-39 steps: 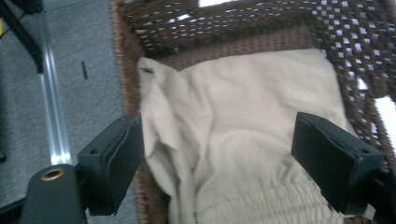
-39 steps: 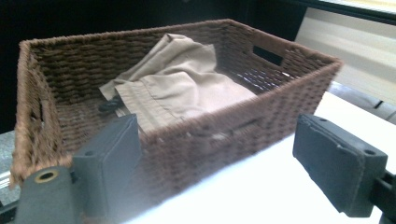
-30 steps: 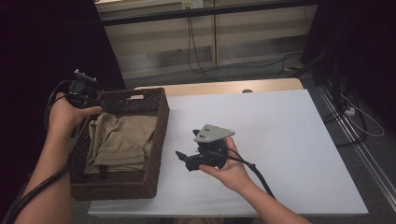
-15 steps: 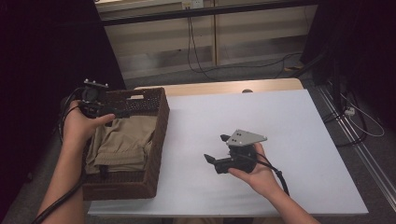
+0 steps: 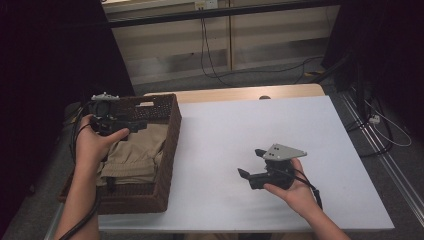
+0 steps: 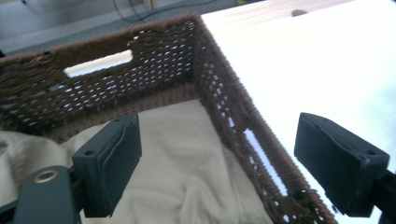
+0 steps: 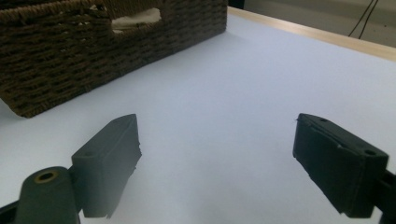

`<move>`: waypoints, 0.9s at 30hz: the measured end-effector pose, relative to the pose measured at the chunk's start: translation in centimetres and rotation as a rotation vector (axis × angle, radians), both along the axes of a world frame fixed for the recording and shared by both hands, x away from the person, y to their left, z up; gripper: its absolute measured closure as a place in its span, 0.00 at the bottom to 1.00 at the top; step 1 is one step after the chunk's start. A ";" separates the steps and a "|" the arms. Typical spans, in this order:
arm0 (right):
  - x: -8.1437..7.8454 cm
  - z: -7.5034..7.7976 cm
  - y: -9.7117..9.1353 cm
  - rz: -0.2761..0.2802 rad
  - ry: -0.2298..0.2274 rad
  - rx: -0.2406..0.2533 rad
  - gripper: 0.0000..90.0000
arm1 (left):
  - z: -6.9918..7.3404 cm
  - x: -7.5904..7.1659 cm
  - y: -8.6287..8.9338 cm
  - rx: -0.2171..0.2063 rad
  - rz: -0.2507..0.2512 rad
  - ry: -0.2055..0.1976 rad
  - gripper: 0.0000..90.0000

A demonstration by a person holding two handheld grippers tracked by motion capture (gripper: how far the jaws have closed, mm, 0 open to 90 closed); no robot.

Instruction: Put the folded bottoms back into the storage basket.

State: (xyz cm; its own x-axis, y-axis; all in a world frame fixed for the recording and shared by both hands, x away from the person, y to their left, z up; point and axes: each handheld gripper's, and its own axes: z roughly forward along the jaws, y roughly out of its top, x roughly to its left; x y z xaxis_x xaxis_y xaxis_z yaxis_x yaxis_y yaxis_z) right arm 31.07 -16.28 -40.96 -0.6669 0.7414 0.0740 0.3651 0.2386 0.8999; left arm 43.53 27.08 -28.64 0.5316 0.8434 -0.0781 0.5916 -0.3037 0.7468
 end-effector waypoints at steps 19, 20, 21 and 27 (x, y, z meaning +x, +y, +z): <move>-1.3 -1.6 -4.6 -0.071 0.025 -0.018 0.17 | -1.2 -3.2 -1.7 -0.128 -0.042 -0.124 0.16; -1.3 -1.6 -4.8 -0.068 0.026 -0.021 0.16 | -1.2 -3.4 -1.8 -0.128 -0.047 -0.131 0.15; -1.3 -1.7 -4.9 -0.071 0.026 -0.022 0.16 | -1.2 -3.6 -1.9 -0.128 -0.056 -0.138 0.15; -1.4 -1.9 -5.8 -0.079 0.028 -0.018 0.16 | -1.4 -4.9 -2.7 -0.166 -0.079 -0.171 0.15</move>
